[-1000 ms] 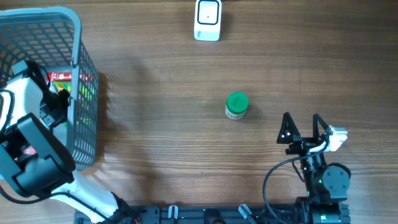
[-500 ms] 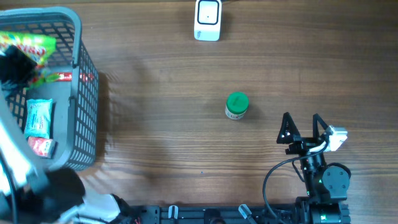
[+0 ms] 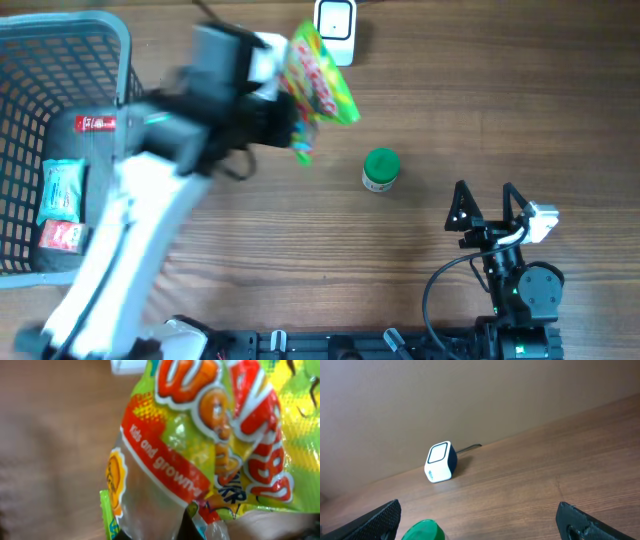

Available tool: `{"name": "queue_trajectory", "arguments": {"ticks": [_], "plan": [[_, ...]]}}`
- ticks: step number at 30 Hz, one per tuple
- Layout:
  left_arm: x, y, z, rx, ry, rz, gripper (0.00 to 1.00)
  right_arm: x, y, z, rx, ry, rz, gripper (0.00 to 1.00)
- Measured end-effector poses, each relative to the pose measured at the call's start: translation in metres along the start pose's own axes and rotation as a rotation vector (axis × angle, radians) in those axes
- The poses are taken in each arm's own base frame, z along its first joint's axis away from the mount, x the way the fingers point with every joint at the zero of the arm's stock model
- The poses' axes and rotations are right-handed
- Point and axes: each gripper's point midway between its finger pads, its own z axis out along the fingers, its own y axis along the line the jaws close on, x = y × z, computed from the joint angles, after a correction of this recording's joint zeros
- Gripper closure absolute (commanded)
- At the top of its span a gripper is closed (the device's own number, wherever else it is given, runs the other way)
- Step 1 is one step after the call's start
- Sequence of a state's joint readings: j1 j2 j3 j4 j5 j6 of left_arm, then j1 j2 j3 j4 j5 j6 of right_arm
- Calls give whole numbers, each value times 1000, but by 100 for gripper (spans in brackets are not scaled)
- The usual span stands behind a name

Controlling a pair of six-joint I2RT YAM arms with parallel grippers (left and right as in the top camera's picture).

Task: Scan the item barcode
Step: 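Carry the Haribo bag out and drop it beside the jar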

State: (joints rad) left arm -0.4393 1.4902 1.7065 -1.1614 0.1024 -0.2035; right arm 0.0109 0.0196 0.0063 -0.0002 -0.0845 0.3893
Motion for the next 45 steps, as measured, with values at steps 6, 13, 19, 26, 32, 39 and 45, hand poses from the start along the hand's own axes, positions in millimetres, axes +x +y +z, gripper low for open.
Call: {"name": "queue_trajectory", "arguments": {"ticks": [6, 13, 19, 26, 32, 39, 45], "plan": [[93, 15, 168, -152, 186, -198, 96, 0, 0, 0, 0, 0, 0, 1], [117, 19, 185, -208, 189, -386, 0, 0, 0, 0, 0, 0, 0, 0], [114, 22, 169, -230, 167, -412, 0, 0, 0, 0, 0, 0, 0, 0], [52, 6, 120, -115, -98, -433, 83, 0, 0, 0, 0, 0, 0, 0], [54, 14, 132, -162, -89, -430, 0, 0, 0, 0, 0, 0, 0, 0], [-73, 31, -53, -152, -599, -311, 0, 0, 0, 0, 0, 0, 0, 0], [-11, 177, -192, -642, -783, -625, 0, 0, 0, 0, 0, 0, 0, 0]]}}
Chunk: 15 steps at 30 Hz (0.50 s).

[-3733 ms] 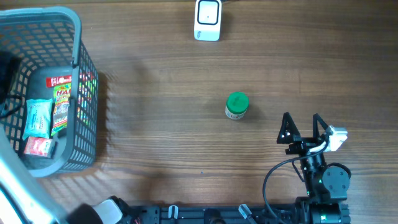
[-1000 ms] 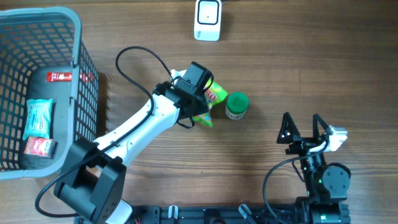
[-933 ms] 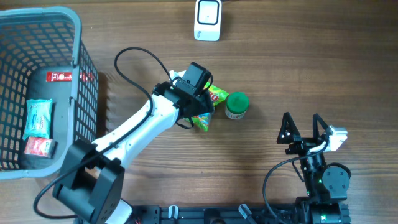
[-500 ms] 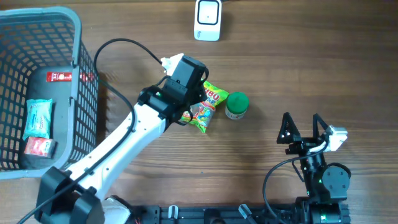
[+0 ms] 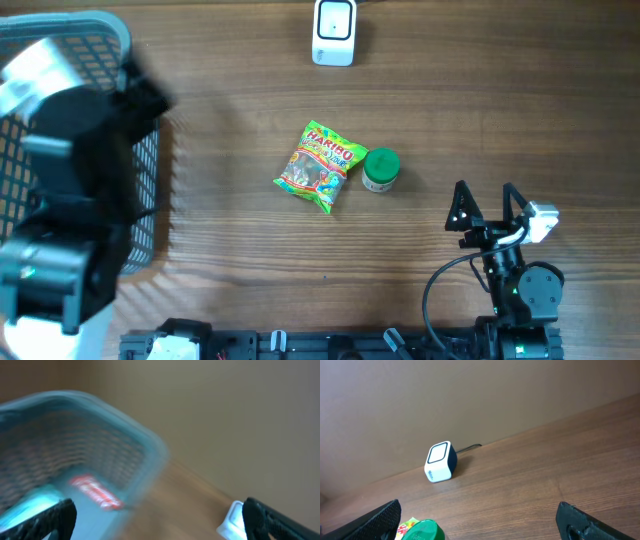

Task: Scan the item barcode
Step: 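Carry the Haribo bag out and drop it beside the jar, then reach the left gripper into the basket and grasp the mint wipes pack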

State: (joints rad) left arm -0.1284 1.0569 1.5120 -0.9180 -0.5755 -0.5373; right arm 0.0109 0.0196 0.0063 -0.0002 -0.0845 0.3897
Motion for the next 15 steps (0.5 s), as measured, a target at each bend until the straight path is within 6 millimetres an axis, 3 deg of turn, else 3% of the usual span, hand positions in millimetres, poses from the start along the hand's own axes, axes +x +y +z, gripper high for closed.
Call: {"name": "queue_trajectory", "arguments": {"ticks": [2, 5, 8, 12, 15], "plan": [[3, 53, 12, -201, 20, -101, 0, 0, 0, 0, 0, 0, 0, 0], [16, 106, 42, -405, 66, -224, 0, 0, 0, 0, 0, 0, 0, 0], [38, 136, 73, -528, 144, -274, 0, 0, 0, 0, 0, 0, 0, 0], [82, 185, 128, -725, 314, -276, 0, 0, 0, 0, 0, 0, 0, 1], [114, 204, 155, -781, 440, -215, 0, 0, 0, 0, 0, 0, 0, 0]]}}
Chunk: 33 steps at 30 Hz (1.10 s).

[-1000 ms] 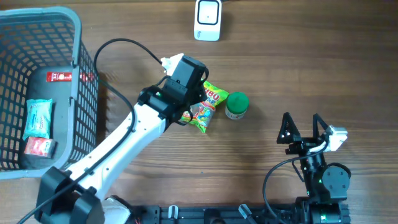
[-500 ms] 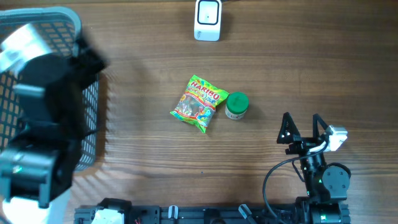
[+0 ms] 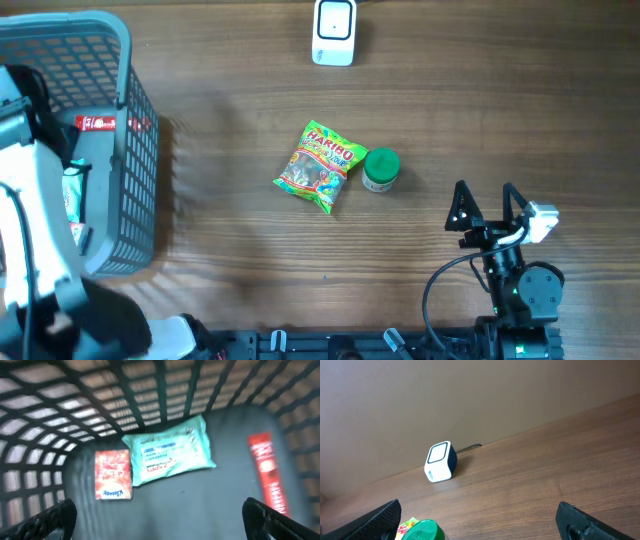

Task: Scan the item barcode
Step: 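Reach the left gripper into the basket and grasp the mint wipes pack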

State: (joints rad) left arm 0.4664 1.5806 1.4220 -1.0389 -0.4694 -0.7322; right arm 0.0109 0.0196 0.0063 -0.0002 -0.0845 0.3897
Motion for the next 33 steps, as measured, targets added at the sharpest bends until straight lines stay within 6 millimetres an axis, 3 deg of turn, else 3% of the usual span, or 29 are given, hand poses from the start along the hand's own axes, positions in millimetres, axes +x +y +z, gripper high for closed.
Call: {"name": "queue_trajectory", "arguments": {"ticks": [3, 6, 9, 15, 21, 26, 30, 32, 33], "plan": [[21, -16, 29, 46, 107, 205, 0, 0, 0, 0, 0, 0, 0, 1], [47, -31, 37, 155, 216, 501, 0, 0, 0, 0, 0, 0, 0, 0], [47, -33, 41, 174, 201, 695, 0, 0, 0, 0, 0, 0, 0, 0], [19, -10, 71, -48, 119, 886, 0, 0, 0, 0, 0, 0, 0, 0], [39, 6, 113, -85, 248, 982, 0, 0, 0, 0, 0, 0, 0, 0], [53, -8, 133, -8, 281, 1034, 0, 0, 0, 0, 0, 0, 0, 0], [51, -18, 136, 30, 254, 1042, 1, 0, 0, 0, 0, 0, 0, 0], [51, -21, 138, 49, 246, 1038, 17, 0, 0, 0, 0, 0, 0, 0], [52, -23, 139, 64, 250, 1033, 30, 0, 0, 0, 0, 0, 0, 0]]}}
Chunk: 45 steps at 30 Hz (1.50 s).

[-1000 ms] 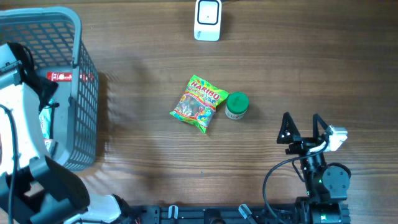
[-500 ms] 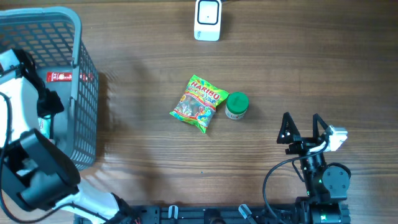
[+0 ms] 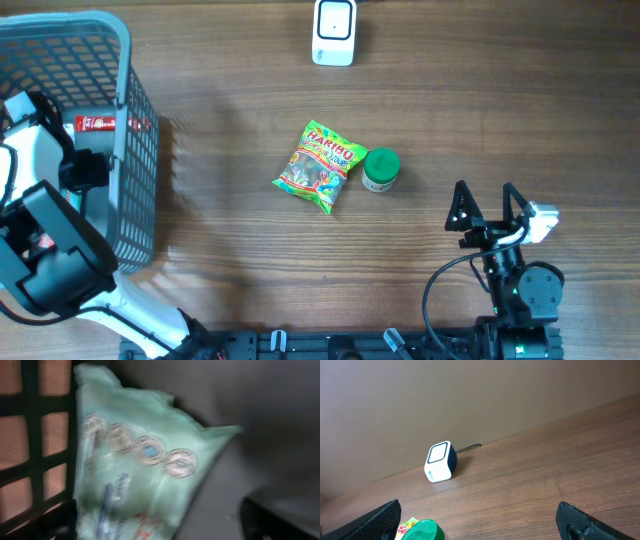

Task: Scan the item barcode
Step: 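Reach the left gripper into the basket and grasp the mint wipes pack, then carry the wipes pack out and drop it left of the Haribo bag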

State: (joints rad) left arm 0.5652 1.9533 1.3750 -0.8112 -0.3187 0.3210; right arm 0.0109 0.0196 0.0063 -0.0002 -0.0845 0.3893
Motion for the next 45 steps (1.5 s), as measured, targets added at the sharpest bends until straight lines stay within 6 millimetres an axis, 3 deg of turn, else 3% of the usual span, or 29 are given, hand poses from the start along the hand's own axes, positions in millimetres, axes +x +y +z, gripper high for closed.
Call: {"name": "queue_trajectory", "arguments": {"ticks": [3, 4, 6, 14, 17, 19, 21, 23, 24, 25, 26, 28, 29, 31, 34, 36, 37, 38, 40, 42, 45], "plan": [[0, -13, 4, 95, -16, -1, 52, 0, 0, 0, 0, 0, 0, 0], [0, -15, 5, 108, -18, 1, 72, 0, 0, 0, 0, 0, 0, 0], [1, -14, 4, 115, -20, -4, 93, 0, 0, 0, 0, 0, 0, 0], [-2, -18, -9, 173, -20, -120, 96, 0, 0, 0, 0, 0, 0, 0], [0, -29, -27, 252, 18, -157, 96, 0, 0, 0, 0, 0, 0, 0], [-14, -29, -53, 287, -11, -210, 96, 0, 0, 0, 0, 0, 0, 0], [-46, -14, -109, 328, -159, -306, 96, 0, 0, 0, 0, 0, 0, 0], [-68, -1, -182, 409, -356, -383, 96, 0, 0, 0, 0, 0, 0, 0], [-74, 3, -236, 485, -495, -404, 96, 0, 0, 0, 0, 0, 0, 0], [-73, 3, -299, 561, -657, -392, 96, 0, 0, 0, 0, 0, 0, 0], [-64, -2, -346, 623, -771, -358, 96, 0, 0, 0, 0, 0, 0, 0], [-30, -39, -439, 783, -960, -207, 96, 0, 0, 0, 0, 0, 0, 0], [-12, -62, -466, 858, -996, -118, 96, 0, 0, 0, 0, 0, 0, 0], [24, -117, -501, 999, -1002, 92, 96, 0, 0, 0, 0, 0, 0, 0], [43, -195, -496, 1095, -896, 324, 96, 0, 0, 0, 0, 0, 0, 0], [47, -268, -455, 1070, -725, 445, 96, 0, 0, 0, 0, 0, 0, 0], [44, -295, -422, 987, -635, 446, 96, 0, 0, 0, 0, 0, 0, 0], [40, -310, -393, 890, -560, 410, 96, 0, 0, 0, 0, 0, 0, 0], [38, -324, -329, 662, -413, 308, 96, 0, 0, 0, 0, 0, 0, 0], [38, -319, -269, 434, -292, 181, 96, 0, 0, 0, 0, 0, 0, 0], [37, -319, -220, 285, -217, 77, 96, 0, 0, 0, 0, 0, 0, 0]]}}
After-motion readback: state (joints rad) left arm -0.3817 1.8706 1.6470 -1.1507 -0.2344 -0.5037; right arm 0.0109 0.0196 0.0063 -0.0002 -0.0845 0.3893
